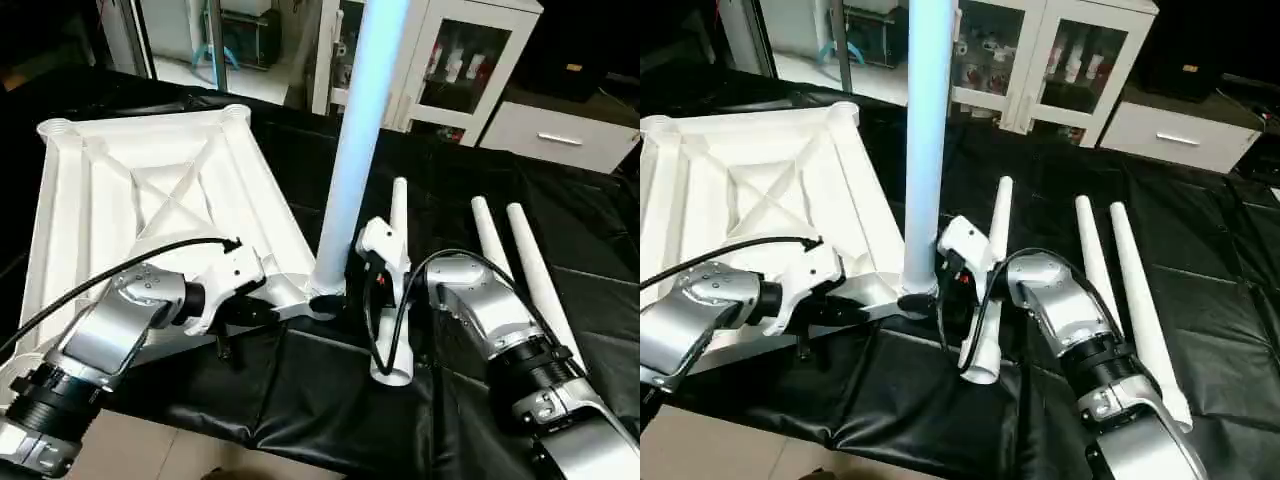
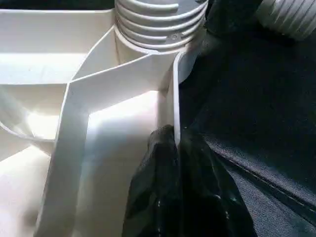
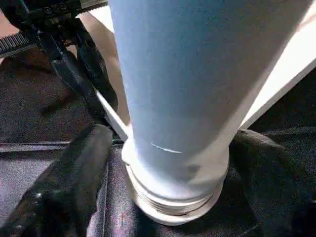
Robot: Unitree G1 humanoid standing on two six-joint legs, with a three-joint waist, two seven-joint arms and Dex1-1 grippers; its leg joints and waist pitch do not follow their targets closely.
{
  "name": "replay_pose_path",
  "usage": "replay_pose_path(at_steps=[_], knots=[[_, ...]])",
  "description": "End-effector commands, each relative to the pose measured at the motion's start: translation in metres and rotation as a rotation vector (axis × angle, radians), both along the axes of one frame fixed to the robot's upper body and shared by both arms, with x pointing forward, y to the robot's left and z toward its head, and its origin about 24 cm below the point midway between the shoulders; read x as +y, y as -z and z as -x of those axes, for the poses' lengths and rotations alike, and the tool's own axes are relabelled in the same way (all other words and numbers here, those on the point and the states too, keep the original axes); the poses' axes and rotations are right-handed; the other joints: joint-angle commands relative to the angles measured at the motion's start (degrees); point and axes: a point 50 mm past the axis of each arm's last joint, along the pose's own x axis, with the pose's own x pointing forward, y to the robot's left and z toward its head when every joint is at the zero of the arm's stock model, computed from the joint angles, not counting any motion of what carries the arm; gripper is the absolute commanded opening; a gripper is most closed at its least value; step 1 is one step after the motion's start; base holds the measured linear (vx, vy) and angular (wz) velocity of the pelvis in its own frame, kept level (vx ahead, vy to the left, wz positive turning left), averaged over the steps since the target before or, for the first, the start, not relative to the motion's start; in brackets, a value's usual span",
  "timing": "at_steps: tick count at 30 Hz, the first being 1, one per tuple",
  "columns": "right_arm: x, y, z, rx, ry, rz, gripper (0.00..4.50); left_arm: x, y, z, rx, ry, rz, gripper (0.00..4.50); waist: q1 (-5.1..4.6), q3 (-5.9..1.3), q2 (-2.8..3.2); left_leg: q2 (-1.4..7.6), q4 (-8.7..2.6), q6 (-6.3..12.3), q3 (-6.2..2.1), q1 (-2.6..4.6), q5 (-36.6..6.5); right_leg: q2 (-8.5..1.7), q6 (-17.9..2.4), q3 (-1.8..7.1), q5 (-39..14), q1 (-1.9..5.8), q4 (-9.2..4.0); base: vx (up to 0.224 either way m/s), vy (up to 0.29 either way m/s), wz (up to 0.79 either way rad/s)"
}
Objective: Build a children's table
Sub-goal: Rotate leg to tighten
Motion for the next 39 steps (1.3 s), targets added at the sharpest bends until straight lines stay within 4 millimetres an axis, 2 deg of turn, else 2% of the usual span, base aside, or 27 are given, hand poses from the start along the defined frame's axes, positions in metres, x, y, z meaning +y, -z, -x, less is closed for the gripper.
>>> replay_pose_path(at_steps=[1,6,11,23,26,29,30,31,32,33,37,39], knots=[[-0.003,-0.001,-0.002,-0.015,0.002,0.014,3.68,-0.014,-0.013,0.000,-0.046,0.099,0.040,0.00,-0.23,-3.62,1.41,0.41,-3.98,0.53,1.00,0.20,-7.5,-2.41,-12.8,2.33,-4.4,4.22,-2.75,0.000,0.000,0.00],[-0.002,-0.001,-0.002,-0.012,-0.002,0.009,3.31,-0.014,-0.012,0.000,-0.042,0.101,0.039,0.00,-0.20,-3.69,1.60,0.36,-3.91,0.67,0.99,0.24,-7.0,-2.36,-13.2,2.31,-3.2,4.27,-2.62,0.000,0.000,0.00],[-0.002,0.001,0.000,-0.002,-0.015,0.007,2.85,-0.014,-0.012,0.000,-0.037,0.102,0.036,0.00,-0.19,-3.70,1.53,0.36,-3.88,0.65,1.02,0.25,-7.3,-2.36,-13.3,2.30,-3.4,4.28,-2.66,0.000,0.000,0.00],[0.000,0.006,0.000,0.014,-0.005,-0.001,2.72,-0.011,-0.011,0.002,-0.025,0.101,0.031,0.00,-0.23,-3.67,1.44,0.38,-3.86,0.59,0.98,0.24,-7.6,-2.39,-13.2,2.30,-4.2,4.26,-2.62,0.000,0.000,0.00],[0.002,0.009,-0.003,0.015,0.056,-0.002,2.72,-0.012,-0.010,0.000,-0.032,0.080,0.033,0.00,-0.37,-3.60,1.39,0.38,-3.89,0.34,1.00,0.20,-8.3,-2.46,-13.0,2.34,-5.5,4.19,-2.72,0.000,0.000,0.00],[0.009,0.024,-0.010,0.020,0.259,-0.002,2.72,-0.019,-0.006,-0.014,-0.079,-0.043,0.048,0.00,-0.79,-3.11,1.26,0.32,-4.12,-0.93,1.01,0.07,-11.3,-2.44,-11.7,2.41,-11.0,3.89,-3.33,0.000,0.000,0.00],[0.014,0.029,-0.010,0.037,0.312,-0.008,2.72,-0.022,-0.005,-0.021,-0.101,-0.096,0.049,0.00,-0.87,-2.84,1.13,0.29,-4.21,-1.78,0.98,0.54,-14.4,-2.56,-10.1,2.33,-17.5,3.60,-4.14,0.000,0.000,0.00],[0.016,0.031,-0.009,0.044,0.329,-0.009,2.72,-0.024,-0.004,-0.023,-0.109,-0.116,0.049,0.00,-0.88,-2.92,1.20,0.30,-4.24,-2.36,0.69,0.74,-16.2,-2.77,-8.8,2.30,-21.6,3.63,-4.37,0.000,0.000,0.00],[0.018,0.033,-0.009,0.044,0.352,-0.006,2.72,-0.025,-0.004,-0.025,-0.115,-0.134,0.048,0.00,-0.96,-3.09,1.02,0.38,-4.35,-2.18,0.54,0.60,-16.1,-2.84,-8.2,2.29,-21.6,3.78,-4.43,0.000,0.000,0.00],[0.023,0.037,-0.010,0.047,0.401,0.002,2.72,-0.027,-0.003,-0.029,-0.125,-0.169,0.047,0.00,-1.09,-3.09,1.17,0.42,-4.37,-2.18,0.56,0.55,-15.7,-2.77,-8.3,2.34,-20.8,3.66,-4.31,0.000,0.000,0.00],[0.040,0.048,-0.013,0.072,0.569,0.032,2.70,-0.033,-0.003,-0.043,-0.156,-0.301,0.059,0.00,-1.73,-3.12,0.99,0.20,-4.35,-2.27,0.56,0.41,-15.5,-2.68,-8.1,2.30,-20.6,3.49,-4.40,0.000,0.000,0.00],[0.050,0.049,-0.015,0.076,0.650,0.041,2.70,-0.034,-0.003,-0.051,-0.179,-0.366,0.054,0.00,-1.75,-3.22,1.02,0.09,-4.28,-2.33,0.51,0.49,-15.3,-2.69,-7.7,2.26,-21.1,3.42,-4.39,0.000,0.000,0.00]])
